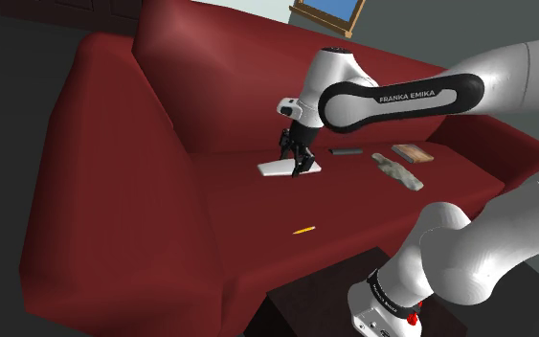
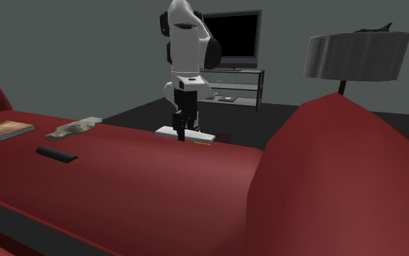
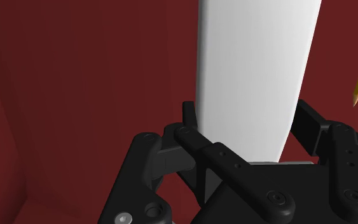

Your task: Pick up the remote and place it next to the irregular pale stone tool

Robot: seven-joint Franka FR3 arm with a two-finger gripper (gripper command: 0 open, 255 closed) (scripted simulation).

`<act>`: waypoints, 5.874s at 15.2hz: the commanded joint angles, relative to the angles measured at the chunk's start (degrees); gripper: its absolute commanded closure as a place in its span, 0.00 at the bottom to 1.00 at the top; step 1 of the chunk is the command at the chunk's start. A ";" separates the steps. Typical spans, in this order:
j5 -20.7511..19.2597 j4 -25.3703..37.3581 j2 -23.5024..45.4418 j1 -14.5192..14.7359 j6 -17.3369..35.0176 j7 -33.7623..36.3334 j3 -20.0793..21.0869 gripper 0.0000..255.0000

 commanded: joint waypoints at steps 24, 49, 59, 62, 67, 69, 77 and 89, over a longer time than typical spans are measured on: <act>-12.50 -12.68 -29.87 -13.53 -15.75 -15.18 -10.32 1.00; -38.02 -1.11 -39.37 -31.73 -25.90 -52.54 -40.50 1.00; -42.85 -6.42 -38.86 -32.09 -19.40 -51.34 -46.33 1.00; -44.46 -7.78 -38.43 -32.01 -17.34 -50.93 -48.34 1.00; -47.30 -9.75 -37.40 -31.61 -13.80 -50.16 -52.00 1.00; -48.50 -10.44 -36.88 -31.34 -12.34 -49.82 -53.57 1.00; -48.86 -10.63 -36.73 -31.24 -11.91 -49.71 -54.05 1.00; -43.36 -7.13 -38.77 -32.20 -18.64 -51.10 -46.88 0.00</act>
